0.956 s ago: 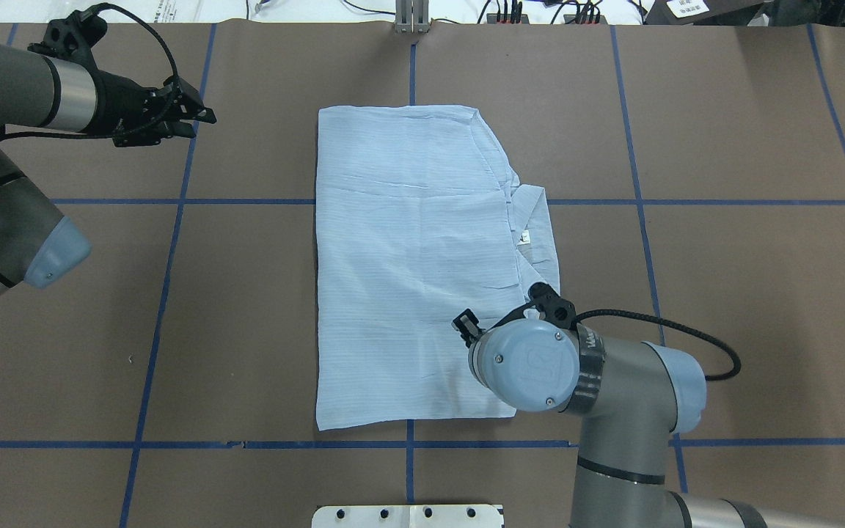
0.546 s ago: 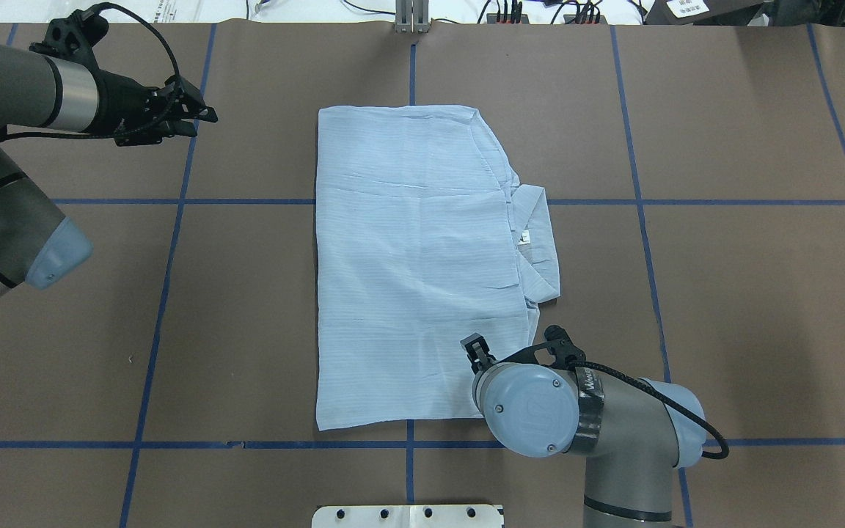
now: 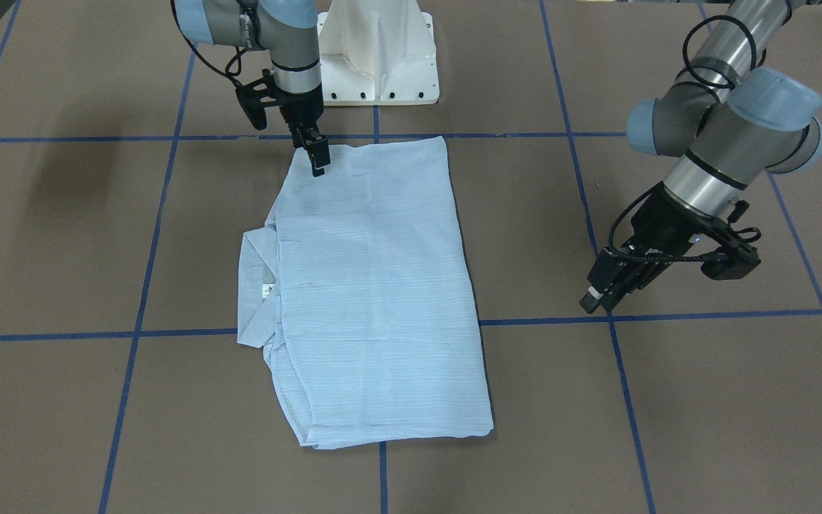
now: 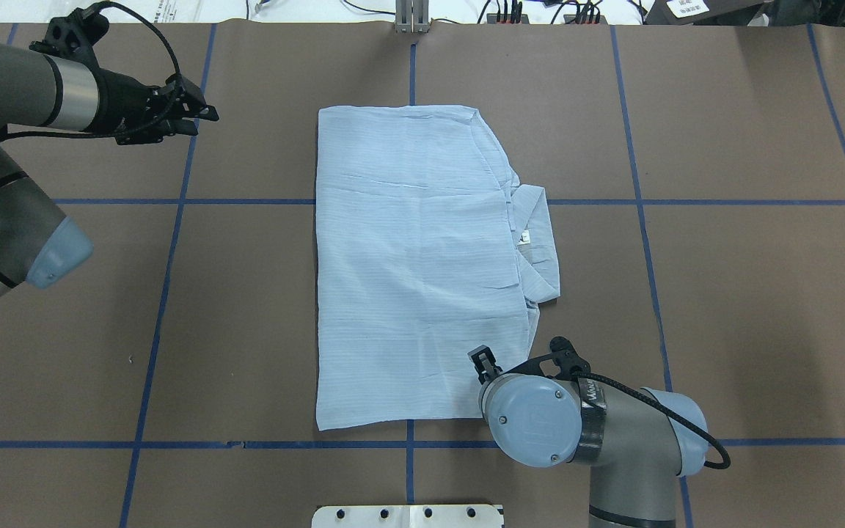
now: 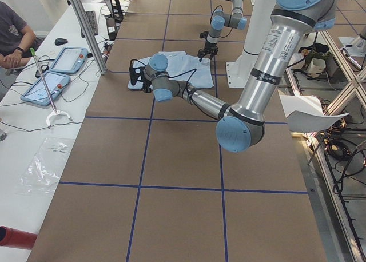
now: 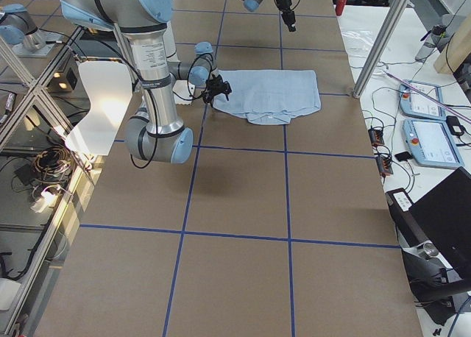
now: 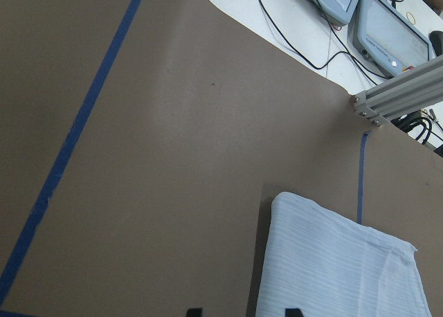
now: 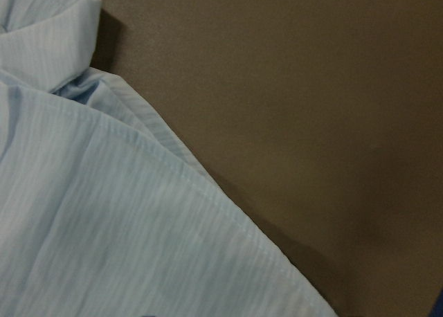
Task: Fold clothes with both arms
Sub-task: 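Hold the right gripper at the near corner while left gripper approaches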
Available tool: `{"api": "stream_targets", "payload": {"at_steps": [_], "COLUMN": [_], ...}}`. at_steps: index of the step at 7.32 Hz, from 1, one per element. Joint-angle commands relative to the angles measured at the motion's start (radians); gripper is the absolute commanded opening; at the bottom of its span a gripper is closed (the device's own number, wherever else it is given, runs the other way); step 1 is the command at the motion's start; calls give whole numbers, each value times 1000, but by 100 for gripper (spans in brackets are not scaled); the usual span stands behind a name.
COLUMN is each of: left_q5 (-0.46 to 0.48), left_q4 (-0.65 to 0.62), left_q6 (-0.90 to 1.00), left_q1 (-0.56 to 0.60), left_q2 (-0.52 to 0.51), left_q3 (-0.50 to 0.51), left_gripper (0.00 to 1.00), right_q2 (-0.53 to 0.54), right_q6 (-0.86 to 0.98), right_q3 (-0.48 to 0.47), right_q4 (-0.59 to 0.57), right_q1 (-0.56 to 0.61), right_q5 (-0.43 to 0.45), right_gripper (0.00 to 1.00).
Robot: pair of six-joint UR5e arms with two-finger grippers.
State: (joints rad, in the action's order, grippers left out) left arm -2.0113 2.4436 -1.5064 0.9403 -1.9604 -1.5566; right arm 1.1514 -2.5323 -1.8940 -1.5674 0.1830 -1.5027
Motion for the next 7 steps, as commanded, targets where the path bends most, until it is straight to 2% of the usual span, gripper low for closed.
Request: {"api": "stream_targets", "payload": {"at_steps": [1,2,3,6,7], "left_q5": [0,-1,-1,0,0], "left_q4": [0,0,0,-2,-2], "left_q6": [0,0,0,0,-2], "left_q1": [0,1,2,5,5], "left_q2": [1,3,3,5,5], "left_q3": [-2,-5,-5,-11,-13], "left_gripper": [50,50,50,50,50], "right_q2": [-2,-5,-2,-7,-7], "right_q6": [6,6,7,6,7], "right_q3": [4,4,3,0,3], "right_q4": [1,1,0,1,3], "right_q1": [-5,-5,-4,1,1], "right_q5": [-2,-2,-5,-5,-4], "right_gripper": [90,88,77,0,0]}}
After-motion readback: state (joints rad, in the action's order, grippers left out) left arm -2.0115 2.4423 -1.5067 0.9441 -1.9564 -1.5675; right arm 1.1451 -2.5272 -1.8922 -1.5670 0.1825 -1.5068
